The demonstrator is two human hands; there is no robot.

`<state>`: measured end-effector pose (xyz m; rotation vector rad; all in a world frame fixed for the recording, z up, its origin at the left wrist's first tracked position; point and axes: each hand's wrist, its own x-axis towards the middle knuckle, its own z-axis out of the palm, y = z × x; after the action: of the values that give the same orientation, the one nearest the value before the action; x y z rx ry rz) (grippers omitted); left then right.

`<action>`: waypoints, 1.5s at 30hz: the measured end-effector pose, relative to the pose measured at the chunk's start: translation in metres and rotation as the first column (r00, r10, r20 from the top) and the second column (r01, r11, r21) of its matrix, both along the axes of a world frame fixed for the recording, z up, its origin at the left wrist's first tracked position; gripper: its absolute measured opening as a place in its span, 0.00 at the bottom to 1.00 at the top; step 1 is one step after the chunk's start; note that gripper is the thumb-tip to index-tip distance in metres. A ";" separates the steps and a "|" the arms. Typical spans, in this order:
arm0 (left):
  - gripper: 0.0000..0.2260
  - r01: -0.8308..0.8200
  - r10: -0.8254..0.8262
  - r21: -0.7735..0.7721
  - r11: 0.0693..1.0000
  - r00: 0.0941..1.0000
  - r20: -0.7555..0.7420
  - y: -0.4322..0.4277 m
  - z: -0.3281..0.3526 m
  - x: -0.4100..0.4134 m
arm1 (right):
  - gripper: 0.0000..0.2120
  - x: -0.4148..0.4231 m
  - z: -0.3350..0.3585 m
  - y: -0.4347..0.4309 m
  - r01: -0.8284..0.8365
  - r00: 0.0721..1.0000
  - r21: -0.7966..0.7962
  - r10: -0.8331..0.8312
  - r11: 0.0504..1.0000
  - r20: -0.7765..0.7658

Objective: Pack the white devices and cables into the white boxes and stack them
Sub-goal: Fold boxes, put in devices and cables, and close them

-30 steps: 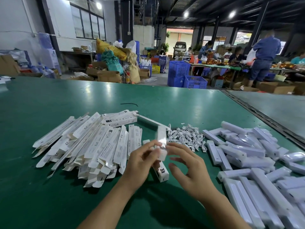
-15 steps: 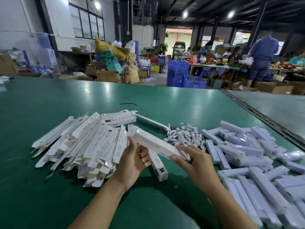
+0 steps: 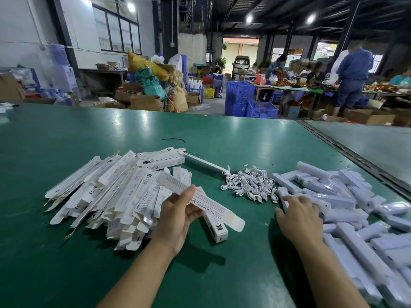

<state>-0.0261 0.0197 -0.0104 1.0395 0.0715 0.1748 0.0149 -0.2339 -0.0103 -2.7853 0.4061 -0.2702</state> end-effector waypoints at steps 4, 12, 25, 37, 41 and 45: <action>0.15 -0.026 0.026 -0.062 0.998 1.000 0.005 0.001 0.000 0.000 | 0.16 0.003 -0.003 -0.003 0.037 0.999 -0.065 -0.039 0.997 -0.023; 0.13 -0.157 0.157 -0.026 0.987 0.988 -0.011 0.001 -0.002 0.002 | 0.13 0.004 0.000 -0.001 0.107 0.994 -0.076 -0.104 0.991 0.040; 0.03 -0.328 0.328 -0.003 0.945 0.944 -0.023 0.003 -0.004 0.007 | 0.14 0.005 -0.003 0.013 0.157 0.984 -0.126 -0.145 0.979 0.101; 0.04 -0.348 0.348 -0.048 0.936 0.937 0.006 0.003 -0.003 0.007 | 0.12 0.005 0.001 0.004 0.203 0.949 -0.011 -0.195 0.979 0.249; 0.06 -0.367 0.369 -0.074 0.927 0.929 0.008 0.002 -0.002 0.009 | 0.12 -0.006 0.010 0.011 -0.145 0.878 0.250 0.008 0.957 0.479; 0.04 -0.398 0.399 -0.114 0.910 0.917 -0.022 0.004 -0.002 0.012 | 0.10 -0.028 0.011 0.043 -0.528 0.793 0.432 0.242 0.731 0.558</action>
<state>-0.0144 0.0235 -0.0123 0.8983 0.2912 0.5383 -0.0135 -0.1907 0.0007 -2.0354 -0.2197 -0.5900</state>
